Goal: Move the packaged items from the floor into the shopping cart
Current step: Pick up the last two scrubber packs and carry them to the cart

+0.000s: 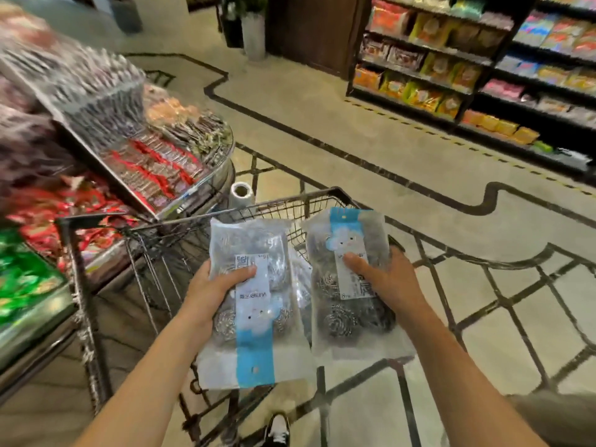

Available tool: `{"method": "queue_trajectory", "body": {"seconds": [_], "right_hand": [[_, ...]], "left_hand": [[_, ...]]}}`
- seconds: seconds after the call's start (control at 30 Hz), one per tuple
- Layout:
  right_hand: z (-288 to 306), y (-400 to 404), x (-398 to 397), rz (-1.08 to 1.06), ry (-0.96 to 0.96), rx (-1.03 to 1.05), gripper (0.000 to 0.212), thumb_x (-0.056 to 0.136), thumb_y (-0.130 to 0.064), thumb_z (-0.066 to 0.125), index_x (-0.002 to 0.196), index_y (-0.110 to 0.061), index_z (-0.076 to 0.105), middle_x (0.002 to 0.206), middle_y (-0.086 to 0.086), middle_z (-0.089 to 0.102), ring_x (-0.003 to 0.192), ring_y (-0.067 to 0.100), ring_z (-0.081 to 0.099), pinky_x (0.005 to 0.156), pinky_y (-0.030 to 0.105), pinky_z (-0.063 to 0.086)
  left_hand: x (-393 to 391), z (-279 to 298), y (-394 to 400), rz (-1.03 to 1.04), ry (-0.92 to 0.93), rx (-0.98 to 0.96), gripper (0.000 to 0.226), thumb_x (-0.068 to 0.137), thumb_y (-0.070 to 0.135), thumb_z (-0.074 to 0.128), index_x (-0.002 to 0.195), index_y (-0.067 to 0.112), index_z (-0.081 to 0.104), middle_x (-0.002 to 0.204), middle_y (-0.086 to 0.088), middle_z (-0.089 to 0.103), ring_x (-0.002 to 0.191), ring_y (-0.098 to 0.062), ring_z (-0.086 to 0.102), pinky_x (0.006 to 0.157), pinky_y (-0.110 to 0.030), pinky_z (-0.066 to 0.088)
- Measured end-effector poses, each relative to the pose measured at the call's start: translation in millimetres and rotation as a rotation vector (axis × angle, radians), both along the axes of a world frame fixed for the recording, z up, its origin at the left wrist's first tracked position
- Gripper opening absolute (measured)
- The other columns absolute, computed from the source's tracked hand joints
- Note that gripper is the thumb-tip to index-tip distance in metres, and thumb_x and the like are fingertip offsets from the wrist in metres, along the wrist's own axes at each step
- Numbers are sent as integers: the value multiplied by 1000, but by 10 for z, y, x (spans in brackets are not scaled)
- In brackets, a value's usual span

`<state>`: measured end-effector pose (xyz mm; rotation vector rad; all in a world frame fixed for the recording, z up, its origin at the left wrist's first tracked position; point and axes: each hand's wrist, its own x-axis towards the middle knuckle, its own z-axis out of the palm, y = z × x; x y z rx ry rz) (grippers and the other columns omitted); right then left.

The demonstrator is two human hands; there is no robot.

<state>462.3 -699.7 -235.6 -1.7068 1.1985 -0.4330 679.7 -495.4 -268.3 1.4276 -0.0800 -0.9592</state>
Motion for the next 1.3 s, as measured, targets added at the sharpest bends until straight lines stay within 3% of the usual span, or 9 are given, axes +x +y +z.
{"method": "queue_trajectory", "body": {"seconds": [0.17, 0.33, 0.5, 0.67, 0.73, 0.87, 1.0, 1.17, 1.3], "right_hand": [[-193, -216, 579, 112, 38, 28, 48, 77, -50, 88, 115, -26, 73, 106, -3, 79, 99, 20, 76, 91, 45, 60], [-473, -433, 986, 180, 83, 78, 61, 77, -46, 89, 126, -17, 66, 111, 1, 77, 100, 21, 75, 85, 37, 61], [-828, -637, 1358, 266, 126, 114, 76, 65, -61, 89, 124, -19, 66, 110, -3, 78, 96, 17, 76, 89, 46, 63], [-1223, -699, 1546, 382, 184, 166, 65, 78, -46, 89, 126, -15, 59, 112, -2, 75, 99, 19, 74, 85, 35, 60], [-1428, -689, 1577, 421, 233, 201, 74, 73, -58, 88, 126, -17, 56, 113, -2, 73, 101, 20, 73, 87, 37, 60], [-2013, -704, 1533, 479, 314, 236, 122, 47, -92, 75, 140, -18, 50, 130, 5, 71, 115, 29, 71, 96, 50, 60], [-2169, -667, 1585, 518, 419, 253, 114, 73, -68, 82, 157, -8, 35, 148, 15, 58, 133, 37, 58, 107, 49, 51], [-2632, -682, 1565, 547, 456, 196, 138, 45, -104, 60, 149, -15, 42, 139, 8, 67, 125, 34, 65, 102, 56, 54], [-2597, -620, 1628, 556, 500, 191, 111, 73, -75, 77, 152, -7, 39, 130, 14, 69, 118, 37, 66, 96, 48, 56]], "left_hand": [[307, -223, 42, 124, -13, 33, 52, 76, 8, 86, 124, 12, 66, 108, -12, 79, 95, -31, 77, 82, -43, 62], [486, -483, 48, 229, -10, 111, 55, 73, 10, 89, 123, 15, 66, 109, -10, 79, 99, -31, 76, 91, -50, 60], [561, -820, -42, 324, 44, 211, 114, 43, 46, 104, 142, 23, 54, 129, -5, 72, 113, -31, 71, 98, -55, 56], [354, -1050, -197, 398, 28, 281, 120, 46, 52, 101, 150, 23, 46, 149, -3, 58, 132, -29, 58, 110, -53, 47], [236, -1178, -236, 443, 41, 292, 109, 68, 33, 96, 157, 19, 35, 156, -1, 47, 142, -28, 46, 113, -41, 39], [98, -1585, -309, 479, 77, 387, 79, 77, 14, 89, 145, 23, 49, 125, 8, 63, 123, -20, 58, 90, -27, 46], [-43, -1904, -375, 524, 124, 490, 91, 69, 30, 96, 146, 16, 50, 138, 3, 61, 124, -19, 59, 101, -37, 50], [-157, -2154, -429, 541, 117, 623, 81, 70, 23, 95, 139, 18, 55, 131, 0, 67, 118, -23, 65, 97, -38, 55], [-214, -2213, -497, 518, -60, 814, 65, 69, 34, 94, 125, 19, 63, 115, 1, 73, 106, -22, 69, 87, -33, 58]]}}
